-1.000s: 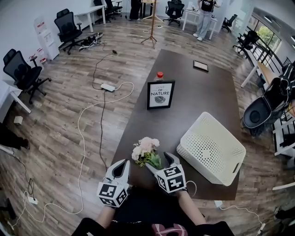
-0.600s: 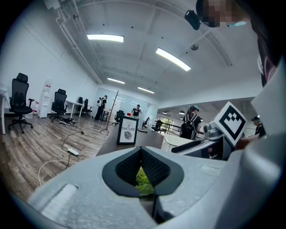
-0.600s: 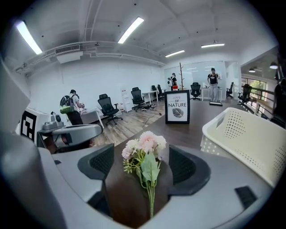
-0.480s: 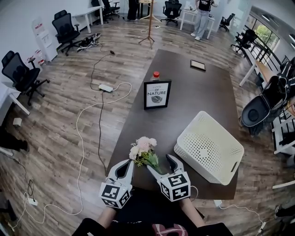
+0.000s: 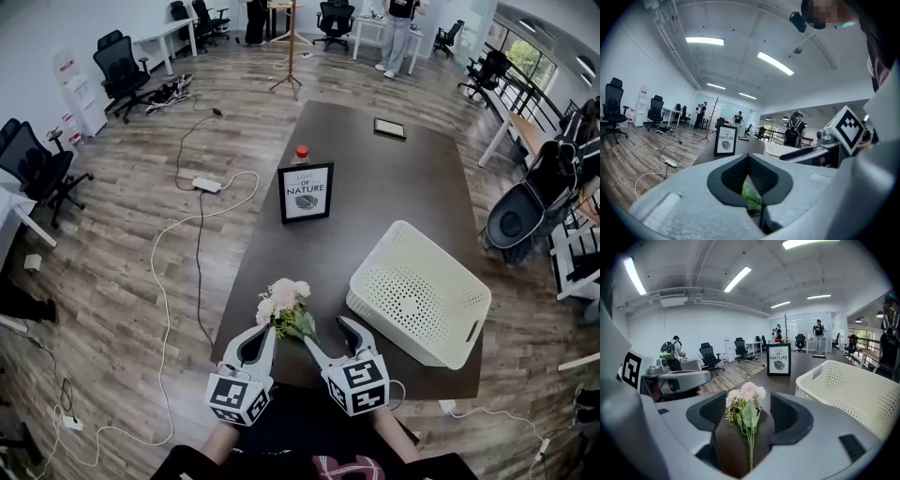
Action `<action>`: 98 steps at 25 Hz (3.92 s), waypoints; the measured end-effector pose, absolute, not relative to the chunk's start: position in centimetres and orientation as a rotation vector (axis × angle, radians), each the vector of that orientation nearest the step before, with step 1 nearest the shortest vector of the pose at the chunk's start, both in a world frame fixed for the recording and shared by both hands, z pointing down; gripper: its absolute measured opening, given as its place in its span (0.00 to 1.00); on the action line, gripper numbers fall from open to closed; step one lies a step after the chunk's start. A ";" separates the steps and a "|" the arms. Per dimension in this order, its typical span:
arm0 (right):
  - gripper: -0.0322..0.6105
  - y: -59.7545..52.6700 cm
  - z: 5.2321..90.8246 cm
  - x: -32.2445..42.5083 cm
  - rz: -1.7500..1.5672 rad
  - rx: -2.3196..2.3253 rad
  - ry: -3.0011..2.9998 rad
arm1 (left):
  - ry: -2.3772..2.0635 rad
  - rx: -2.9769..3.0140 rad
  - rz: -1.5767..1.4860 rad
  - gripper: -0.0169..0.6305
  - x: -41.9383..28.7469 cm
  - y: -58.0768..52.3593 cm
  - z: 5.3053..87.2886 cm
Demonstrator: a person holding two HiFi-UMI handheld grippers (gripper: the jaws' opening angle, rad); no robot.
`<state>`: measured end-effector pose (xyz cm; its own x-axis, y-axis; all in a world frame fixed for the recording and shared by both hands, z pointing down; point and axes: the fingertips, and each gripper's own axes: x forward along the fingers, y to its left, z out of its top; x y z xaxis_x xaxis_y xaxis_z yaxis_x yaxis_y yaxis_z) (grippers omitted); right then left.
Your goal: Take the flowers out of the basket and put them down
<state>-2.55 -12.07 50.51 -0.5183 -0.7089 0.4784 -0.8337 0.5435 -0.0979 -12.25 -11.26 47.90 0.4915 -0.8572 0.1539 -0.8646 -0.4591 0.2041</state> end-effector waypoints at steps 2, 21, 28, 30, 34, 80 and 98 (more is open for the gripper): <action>0.51 -12.1 50.3 -2.3 0.436 1.280 -2.397 | -1.455 2.492 0.045 0.04 -11.9 -11.3 47.8; 0.28 -12.0 50.2 -0.7 0.432 1.422 -2.373 | -1.415 2.525 0.027 0.04 -10.6 -11.6 47.6; 0.20 -12.3 50.6 -0.5 0.412 1.445 -2.341 | -1.412 2.530 0.022 0.04 -10.6 -11.9 47.5; 0.17 -12.5 50.6 -0.4 0.409 1.451 -2.337 | -1.410 2.533 0.021 0.04 -10.5 -12.0 47.5; 0.17 -12.7 50.5 -0.3 0.413 1.451 -2.337 | -1.405 2.540 0.016 0.04 -10.3 -12.3 47.2; 0.06 -13.6 50.9 0.8 0.349 1.526 -2.302 | -1.353 2.574 0.032 0.04 -9.2 -13.4 47.4; 0.06 -13.3 50.7 0.6 0.319 1.514 -2.335 | -1.364 2.581 0.030 0.04 -9.0 -13.0 47.0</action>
<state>0.58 -13.27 50.69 -0.3751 -0.8371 0.3982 -0.9133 0.4073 -0.0041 -9.03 -13.05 47.01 0.5686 -0.8137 0.1208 -0.8182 -0.5443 0.1850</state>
